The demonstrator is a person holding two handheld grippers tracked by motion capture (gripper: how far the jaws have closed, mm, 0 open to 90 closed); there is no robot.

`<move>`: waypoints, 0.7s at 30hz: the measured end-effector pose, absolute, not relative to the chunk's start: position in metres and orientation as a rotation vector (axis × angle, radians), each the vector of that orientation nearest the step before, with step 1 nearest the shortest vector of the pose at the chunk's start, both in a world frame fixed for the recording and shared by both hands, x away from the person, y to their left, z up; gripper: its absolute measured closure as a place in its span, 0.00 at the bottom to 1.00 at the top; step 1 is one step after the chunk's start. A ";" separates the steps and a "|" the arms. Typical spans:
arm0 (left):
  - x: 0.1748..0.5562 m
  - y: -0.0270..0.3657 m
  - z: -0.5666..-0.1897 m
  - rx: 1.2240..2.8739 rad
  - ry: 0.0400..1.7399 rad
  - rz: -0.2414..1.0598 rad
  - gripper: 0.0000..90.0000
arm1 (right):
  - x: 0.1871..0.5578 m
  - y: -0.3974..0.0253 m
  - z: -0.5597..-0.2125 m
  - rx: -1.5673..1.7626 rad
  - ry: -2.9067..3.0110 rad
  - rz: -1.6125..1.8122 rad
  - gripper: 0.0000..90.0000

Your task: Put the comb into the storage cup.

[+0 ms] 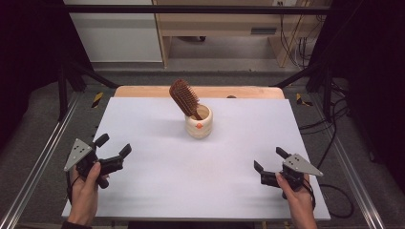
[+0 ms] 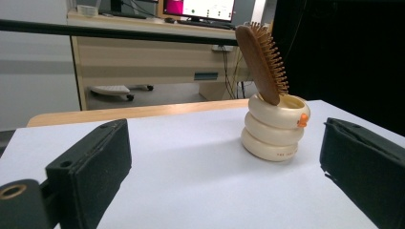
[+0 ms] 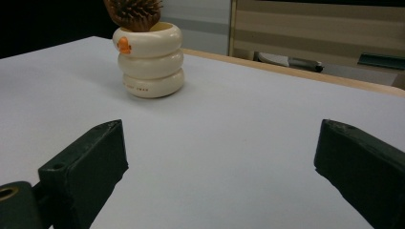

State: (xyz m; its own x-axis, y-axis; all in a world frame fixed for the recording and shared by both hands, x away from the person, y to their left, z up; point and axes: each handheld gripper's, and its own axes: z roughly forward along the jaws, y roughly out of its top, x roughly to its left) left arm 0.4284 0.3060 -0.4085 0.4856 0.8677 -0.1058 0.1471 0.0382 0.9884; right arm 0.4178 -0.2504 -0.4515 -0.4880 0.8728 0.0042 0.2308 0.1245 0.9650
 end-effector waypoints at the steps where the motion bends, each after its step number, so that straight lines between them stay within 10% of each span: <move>1: 0.427 0.307 -0.409 1.455 0.936 0.702 0.04 | 0.418 -0.250 -0.452 1.063 1.813 1.388 0.05; 21: 0.413 0.310 -0.430 1.480 0.918 0.697 0.04 | 0.419 -0.251 -0.452 1.070 1.804 1.386 0.04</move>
State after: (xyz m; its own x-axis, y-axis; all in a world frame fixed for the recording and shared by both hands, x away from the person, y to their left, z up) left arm 0.4126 0.3100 -0.4298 0.5088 0.8566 -0.0852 0.1475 0.0107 0.9890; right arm 0.4190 -0.2514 -0.4522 -0.4815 0.8765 0.0036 0.2289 0.1218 0.9658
